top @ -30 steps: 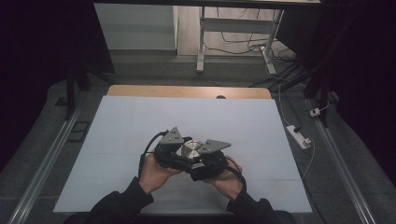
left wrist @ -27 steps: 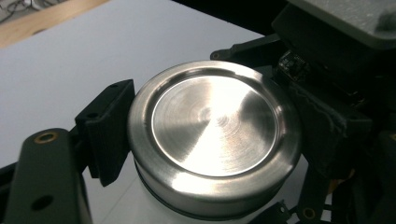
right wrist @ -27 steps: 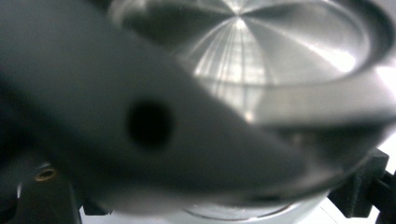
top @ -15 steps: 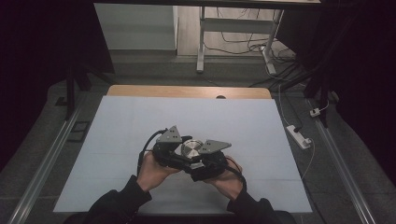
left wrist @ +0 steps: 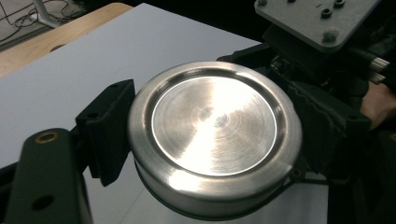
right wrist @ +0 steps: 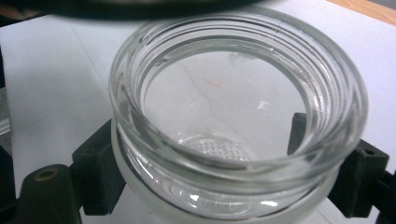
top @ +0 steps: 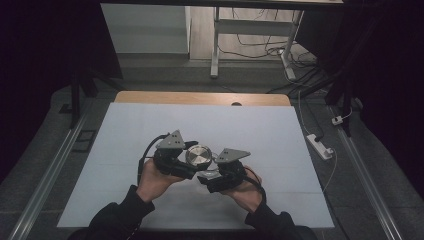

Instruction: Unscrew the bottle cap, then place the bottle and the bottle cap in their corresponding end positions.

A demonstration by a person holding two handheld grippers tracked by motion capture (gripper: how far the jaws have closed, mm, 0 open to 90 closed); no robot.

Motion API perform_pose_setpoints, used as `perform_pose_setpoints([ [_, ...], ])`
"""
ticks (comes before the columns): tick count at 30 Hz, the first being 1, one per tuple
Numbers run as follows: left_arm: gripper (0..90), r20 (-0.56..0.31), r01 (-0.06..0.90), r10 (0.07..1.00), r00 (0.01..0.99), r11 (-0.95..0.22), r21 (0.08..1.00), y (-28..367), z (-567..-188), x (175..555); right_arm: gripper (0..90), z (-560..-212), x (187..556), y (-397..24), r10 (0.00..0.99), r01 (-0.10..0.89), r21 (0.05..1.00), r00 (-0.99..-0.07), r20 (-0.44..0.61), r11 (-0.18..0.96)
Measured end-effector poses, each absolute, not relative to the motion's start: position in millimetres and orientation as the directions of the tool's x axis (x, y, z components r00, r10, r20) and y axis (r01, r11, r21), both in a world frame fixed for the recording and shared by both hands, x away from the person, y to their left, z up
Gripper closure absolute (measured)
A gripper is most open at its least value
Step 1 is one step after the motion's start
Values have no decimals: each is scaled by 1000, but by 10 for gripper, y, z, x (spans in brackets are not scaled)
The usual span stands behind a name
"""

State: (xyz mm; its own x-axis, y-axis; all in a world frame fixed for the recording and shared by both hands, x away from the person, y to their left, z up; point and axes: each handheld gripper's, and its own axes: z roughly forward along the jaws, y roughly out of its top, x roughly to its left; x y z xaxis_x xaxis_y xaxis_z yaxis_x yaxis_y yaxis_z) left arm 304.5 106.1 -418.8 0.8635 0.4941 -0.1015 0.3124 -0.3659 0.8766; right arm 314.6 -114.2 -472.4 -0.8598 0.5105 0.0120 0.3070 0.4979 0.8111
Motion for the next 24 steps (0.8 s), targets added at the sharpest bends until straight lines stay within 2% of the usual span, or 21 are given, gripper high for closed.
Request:
perform_pose_setpoints([
  [24, 202, -110, 304, 437, 893, -404, 863, 1253, -4281, 2877, 150, -4663, 3220, -1230, 502, 297, 810, -865, 4, 505],
])
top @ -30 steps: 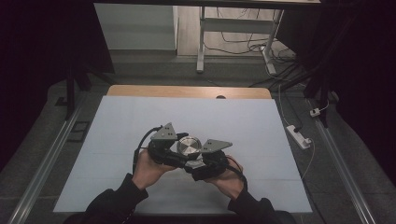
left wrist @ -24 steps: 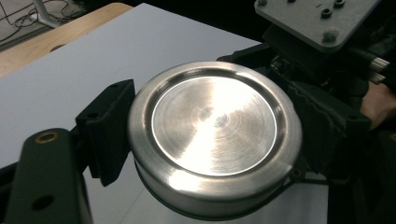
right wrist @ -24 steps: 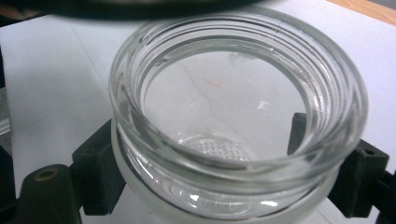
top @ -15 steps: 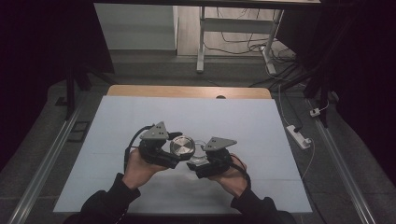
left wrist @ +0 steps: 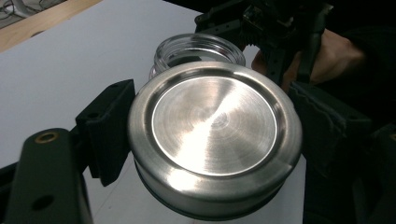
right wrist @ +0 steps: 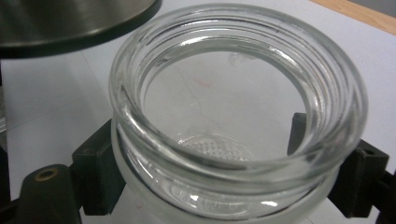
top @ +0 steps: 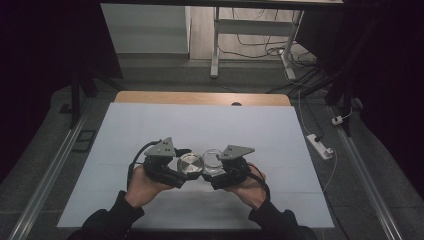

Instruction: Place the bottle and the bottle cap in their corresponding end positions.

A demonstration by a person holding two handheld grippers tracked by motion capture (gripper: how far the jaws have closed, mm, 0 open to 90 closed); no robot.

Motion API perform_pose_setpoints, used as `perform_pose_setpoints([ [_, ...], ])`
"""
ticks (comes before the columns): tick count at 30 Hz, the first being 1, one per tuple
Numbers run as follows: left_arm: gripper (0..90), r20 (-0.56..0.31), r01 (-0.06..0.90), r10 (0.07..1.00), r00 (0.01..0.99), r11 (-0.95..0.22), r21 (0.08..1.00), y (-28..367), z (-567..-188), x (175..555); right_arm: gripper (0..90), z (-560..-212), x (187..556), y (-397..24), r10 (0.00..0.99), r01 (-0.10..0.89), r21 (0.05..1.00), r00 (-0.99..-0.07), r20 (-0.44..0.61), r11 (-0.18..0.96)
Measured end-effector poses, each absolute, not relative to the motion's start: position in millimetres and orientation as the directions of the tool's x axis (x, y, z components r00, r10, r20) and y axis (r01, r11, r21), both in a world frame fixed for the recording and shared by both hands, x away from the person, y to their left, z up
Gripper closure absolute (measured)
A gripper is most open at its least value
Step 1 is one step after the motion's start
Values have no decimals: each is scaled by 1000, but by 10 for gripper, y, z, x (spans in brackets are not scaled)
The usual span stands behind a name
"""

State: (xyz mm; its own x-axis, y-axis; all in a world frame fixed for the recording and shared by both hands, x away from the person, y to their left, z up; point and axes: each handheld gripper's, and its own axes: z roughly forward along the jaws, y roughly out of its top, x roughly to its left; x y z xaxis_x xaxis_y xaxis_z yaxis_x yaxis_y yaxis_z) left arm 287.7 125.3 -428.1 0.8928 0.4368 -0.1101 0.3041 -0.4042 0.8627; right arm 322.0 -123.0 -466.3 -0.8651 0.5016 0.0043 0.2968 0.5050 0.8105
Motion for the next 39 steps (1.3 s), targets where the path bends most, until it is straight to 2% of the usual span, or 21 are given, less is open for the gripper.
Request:
perform_pose_setpoints([
  [19, 202, -89, 269, 389, 917, -436, 859, 1170, -4425, 2714, 150, -4538, 3352, -1308, 523, 301, 822, -852, 5, 483],
  [39, 203, -106, 290, 384, 917, -462, 838, 1038, -4728, 2686, 150, -4493, 3693, -1148, 553, 304, 827, -833, -10, 472],
])
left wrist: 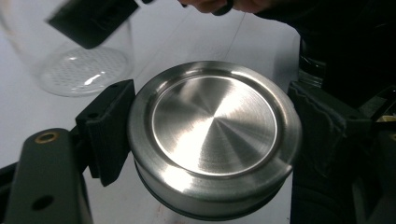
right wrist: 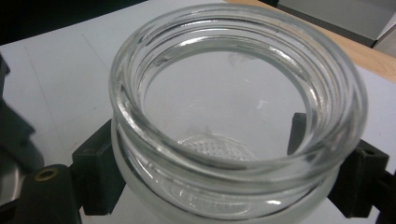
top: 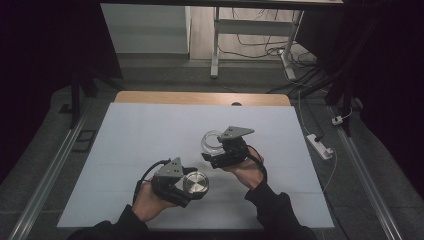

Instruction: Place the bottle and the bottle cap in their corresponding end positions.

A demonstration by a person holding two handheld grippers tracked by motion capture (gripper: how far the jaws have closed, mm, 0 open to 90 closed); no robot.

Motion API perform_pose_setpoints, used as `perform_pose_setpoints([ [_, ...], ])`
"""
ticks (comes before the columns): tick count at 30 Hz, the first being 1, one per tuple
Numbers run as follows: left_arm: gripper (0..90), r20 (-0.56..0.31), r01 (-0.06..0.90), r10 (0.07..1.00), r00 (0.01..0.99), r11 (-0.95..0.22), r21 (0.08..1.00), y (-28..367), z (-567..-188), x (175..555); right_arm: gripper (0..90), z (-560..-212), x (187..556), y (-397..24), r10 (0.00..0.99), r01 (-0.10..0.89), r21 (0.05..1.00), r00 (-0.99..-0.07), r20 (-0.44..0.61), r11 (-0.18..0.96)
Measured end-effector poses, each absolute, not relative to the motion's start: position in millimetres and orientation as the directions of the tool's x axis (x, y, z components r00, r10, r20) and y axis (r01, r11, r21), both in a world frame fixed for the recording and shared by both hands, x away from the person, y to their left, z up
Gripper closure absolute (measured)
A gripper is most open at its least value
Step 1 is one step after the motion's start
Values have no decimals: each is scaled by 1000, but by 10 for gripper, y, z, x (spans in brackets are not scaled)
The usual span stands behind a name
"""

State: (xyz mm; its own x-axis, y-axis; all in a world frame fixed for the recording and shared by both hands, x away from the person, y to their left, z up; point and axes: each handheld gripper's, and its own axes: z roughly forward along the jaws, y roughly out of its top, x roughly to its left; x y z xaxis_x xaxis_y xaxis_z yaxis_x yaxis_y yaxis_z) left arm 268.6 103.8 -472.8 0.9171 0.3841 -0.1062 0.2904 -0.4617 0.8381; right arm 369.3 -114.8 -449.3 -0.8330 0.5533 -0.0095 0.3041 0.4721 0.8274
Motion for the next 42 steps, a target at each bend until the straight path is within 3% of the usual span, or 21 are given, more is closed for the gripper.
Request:
perform_pose_setpoints([
  [42, 202, -89, 322, 417, 905, -532, 783, 807, -5268, 2829, 150, -4916, 4070, -874, 587, 329, 786, -808, -52, 523],
])
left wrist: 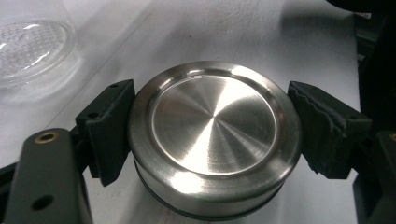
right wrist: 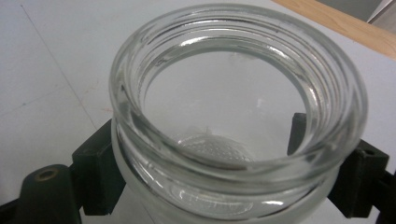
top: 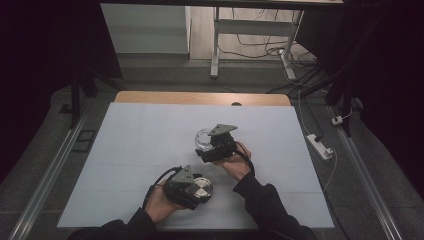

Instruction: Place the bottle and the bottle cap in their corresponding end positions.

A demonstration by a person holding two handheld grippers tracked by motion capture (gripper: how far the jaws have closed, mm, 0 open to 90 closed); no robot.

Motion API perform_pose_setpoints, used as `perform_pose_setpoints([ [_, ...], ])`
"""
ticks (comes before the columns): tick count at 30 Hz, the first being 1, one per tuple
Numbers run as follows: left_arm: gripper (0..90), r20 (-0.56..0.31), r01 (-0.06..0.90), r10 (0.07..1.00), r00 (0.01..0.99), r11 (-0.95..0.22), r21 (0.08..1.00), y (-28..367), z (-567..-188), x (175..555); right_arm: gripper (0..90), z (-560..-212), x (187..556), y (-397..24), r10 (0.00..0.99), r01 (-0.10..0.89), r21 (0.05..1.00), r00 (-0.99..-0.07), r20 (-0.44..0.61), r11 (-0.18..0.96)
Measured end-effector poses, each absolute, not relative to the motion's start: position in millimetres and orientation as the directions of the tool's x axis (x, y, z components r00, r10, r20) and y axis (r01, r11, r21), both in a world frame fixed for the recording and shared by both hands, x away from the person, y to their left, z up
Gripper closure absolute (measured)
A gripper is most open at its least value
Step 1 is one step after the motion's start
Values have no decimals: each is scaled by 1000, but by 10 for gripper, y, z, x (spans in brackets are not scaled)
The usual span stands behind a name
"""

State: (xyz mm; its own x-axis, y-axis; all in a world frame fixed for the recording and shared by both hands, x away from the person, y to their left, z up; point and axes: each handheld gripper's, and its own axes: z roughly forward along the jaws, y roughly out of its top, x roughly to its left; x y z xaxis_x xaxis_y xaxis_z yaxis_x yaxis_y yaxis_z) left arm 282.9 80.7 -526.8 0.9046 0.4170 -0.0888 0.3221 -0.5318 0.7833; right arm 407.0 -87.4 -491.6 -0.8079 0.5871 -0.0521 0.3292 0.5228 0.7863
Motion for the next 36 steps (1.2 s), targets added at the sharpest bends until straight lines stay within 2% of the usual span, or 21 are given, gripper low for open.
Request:
perform_pose_setpoints([
  [26, 200, -81, 345, 424, 902, -597, 725, 701, -5414, 2886, 149, -5054, 4069, -850, 578, 327, 768, -814, -67, 550],
  [36, 196, -39, 326, 419, 907, -643, 693, 662, -5422, 2874, 145, -5087, 4091, -907, 565, 325, 781, -824, -43, 534],
])
